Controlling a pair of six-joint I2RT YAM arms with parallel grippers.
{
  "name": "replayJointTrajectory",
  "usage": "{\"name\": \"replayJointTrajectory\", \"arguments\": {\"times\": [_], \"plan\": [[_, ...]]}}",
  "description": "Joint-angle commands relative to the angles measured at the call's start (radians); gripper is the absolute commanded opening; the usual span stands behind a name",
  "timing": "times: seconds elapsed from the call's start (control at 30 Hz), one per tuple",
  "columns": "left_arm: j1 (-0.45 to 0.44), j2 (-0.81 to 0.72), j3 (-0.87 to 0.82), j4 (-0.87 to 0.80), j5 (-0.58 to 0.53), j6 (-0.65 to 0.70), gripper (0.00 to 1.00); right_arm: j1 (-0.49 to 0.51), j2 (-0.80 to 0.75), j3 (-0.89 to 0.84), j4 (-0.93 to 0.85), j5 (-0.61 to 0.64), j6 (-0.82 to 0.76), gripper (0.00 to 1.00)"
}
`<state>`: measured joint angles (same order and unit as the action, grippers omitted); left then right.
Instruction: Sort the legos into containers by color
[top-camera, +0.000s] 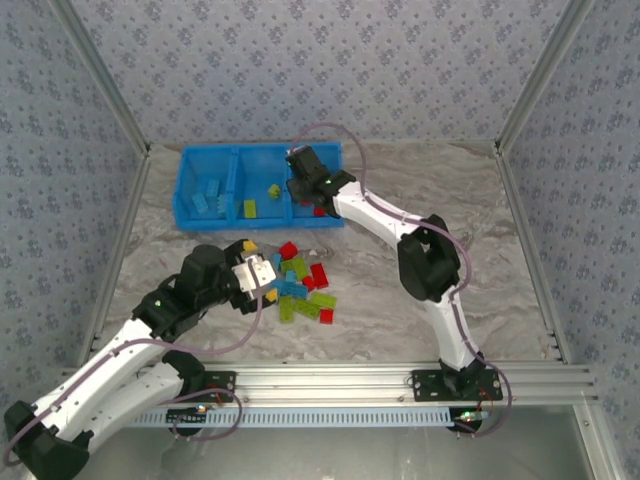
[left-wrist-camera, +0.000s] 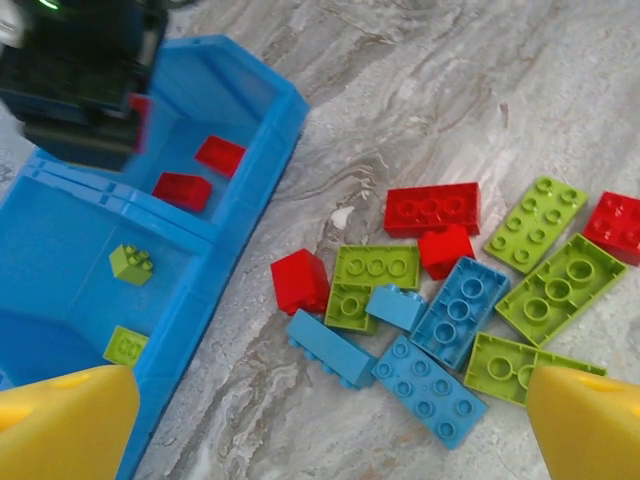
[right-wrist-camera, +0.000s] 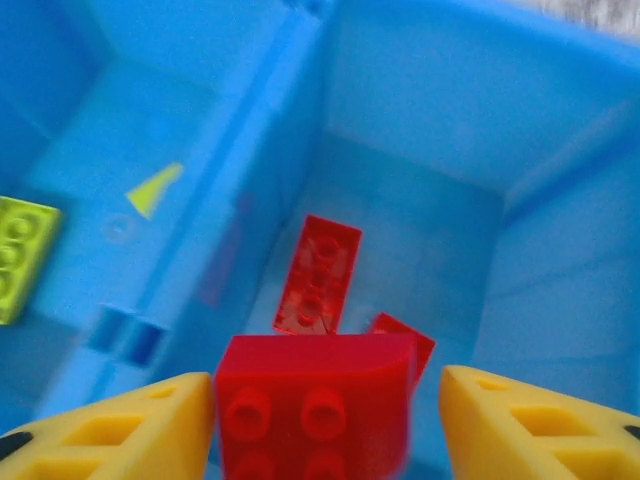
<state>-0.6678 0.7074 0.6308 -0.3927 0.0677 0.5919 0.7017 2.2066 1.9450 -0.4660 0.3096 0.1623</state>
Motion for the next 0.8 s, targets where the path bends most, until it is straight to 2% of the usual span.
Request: {"name": "replayJointTrajectory", "arguments": {"times": [0.0, 0.27, 0.43, 0.5, 0.63, 0.77], "plan": [[0.0, -0.011, 0.001, 0.043, -0.032, -0.04, 0.99, 0.003, -0.033, 0.064, -0.069, 0.006, -0.018, 0.67], [-0.001, 0.035, 0.011, 0.042, -0.052, -0.075, 0.99, 0.002, -0.193, -0.061, -0.084, -0.012, -0.019, 0.68], [-0.001, 0.071, 0.072, 0.009, -0.109, -0.177, 0.99, 0.005, -0.447, -0.275, -0.096, -0.146, -0.012, 0.74], [-0.004, 0.082, 0.128, -0.007, -0.118, -0.278, 0.99, 0.006, -0.562, -0.386, -0.083, -0.238, -0.006, 0.78], [-0.003, 0.111, 0.23, -0.051, -0.156, -0.655, 0.88, 0.01, -0.787, -0.585, -0.073, -0.426, -0.006, 0.87], [-0.003, 0.172, 0.229, -0.081, -0.192, -0.937, 0.8, 0.009, -0.928, -0.697, -0.104, -0.488, 0.035, 0.99]]}}
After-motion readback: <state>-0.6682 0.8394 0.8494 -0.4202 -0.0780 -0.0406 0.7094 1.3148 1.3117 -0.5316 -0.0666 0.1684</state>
